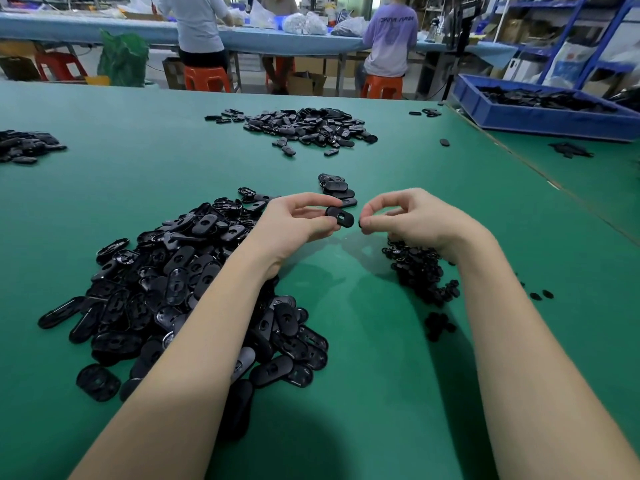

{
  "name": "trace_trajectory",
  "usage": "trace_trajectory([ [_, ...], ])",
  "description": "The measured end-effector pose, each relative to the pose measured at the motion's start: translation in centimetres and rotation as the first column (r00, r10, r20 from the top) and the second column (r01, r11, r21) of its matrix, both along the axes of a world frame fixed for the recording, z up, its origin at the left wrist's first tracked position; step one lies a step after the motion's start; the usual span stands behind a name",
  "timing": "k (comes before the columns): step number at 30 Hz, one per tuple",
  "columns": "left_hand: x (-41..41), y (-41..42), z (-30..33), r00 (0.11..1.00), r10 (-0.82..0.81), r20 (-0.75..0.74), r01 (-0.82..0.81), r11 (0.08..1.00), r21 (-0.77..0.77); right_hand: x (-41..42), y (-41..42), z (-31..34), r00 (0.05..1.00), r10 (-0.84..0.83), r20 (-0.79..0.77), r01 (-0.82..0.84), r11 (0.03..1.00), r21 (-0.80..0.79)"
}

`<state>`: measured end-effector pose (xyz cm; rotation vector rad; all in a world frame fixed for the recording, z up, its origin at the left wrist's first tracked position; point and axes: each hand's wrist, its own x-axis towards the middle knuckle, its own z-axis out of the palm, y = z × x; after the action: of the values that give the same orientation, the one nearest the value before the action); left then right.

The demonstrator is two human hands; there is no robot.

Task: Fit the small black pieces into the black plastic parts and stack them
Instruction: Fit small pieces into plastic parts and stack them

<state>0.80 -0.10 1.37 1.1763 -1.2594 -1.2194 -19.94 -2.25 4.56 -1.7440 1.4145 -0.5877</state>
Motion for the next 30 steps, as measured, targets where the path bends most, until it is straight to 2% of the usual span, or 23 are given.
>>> trace_trajectory([
  [2, -0.1, 0.1, 0.0, 1.0, -0.011, -0.006, 0.011, 1.0, 0.002, 0.6, 0.0, 0.0, 0.995, -0.052, 0.09, 0.054, 0.998, -0.025],
  [4, -0.1, 0.2, 0.0, 1.0, -0.023, -0.021, 0.023, 1.0, 0.006, 1.1, 0.0, -0.1, 0.99, -0.079, 0.113, 0.084, 0.996, -0.042],
  [14, 0.0, 0.2, 0.2, 0.999, -0.041, -0.002, 0.041, 0.999, -0.01, 1.8, 0.1, -0.2, 0.99, -0.099, 0.099, 0.106, 0.992, -0.074],
  [20, 0.3, 0.1, 0.1, 0.988, -0.087, 0.13, 0.093, 0.995, -0.04, 2.0, 0.2, 0.0, 0.996, -0.081, 0.046, 0.085, 0.993, -0.079],
  [24, 0.5, 0.0, 0.3, 0.986, -0.081, 0.143, 0.089, 0.995, -0.047, 2.3, 0.0, -0.1, 0.992, -0.124, 0.009, 0.124, 0.985, -0.118],
  [27, 0.5, 0.1, 0.3, 0.99, -0.066, 0.121, 0.07, 0.997, -0.031, 2.5, -0.2, -0.2, 0.991, -0.133, -0.018, 0.13, 0.983, -0.131],
  [30, 0.6, 0.1, 0.4, 0.997, -0.071, 0.035, 0.071, 0.997, 0.005, 2.1, -0.1, -0.3, 0.99, -0.129, 0.052, 0.134, 0.986, -0.095],
])
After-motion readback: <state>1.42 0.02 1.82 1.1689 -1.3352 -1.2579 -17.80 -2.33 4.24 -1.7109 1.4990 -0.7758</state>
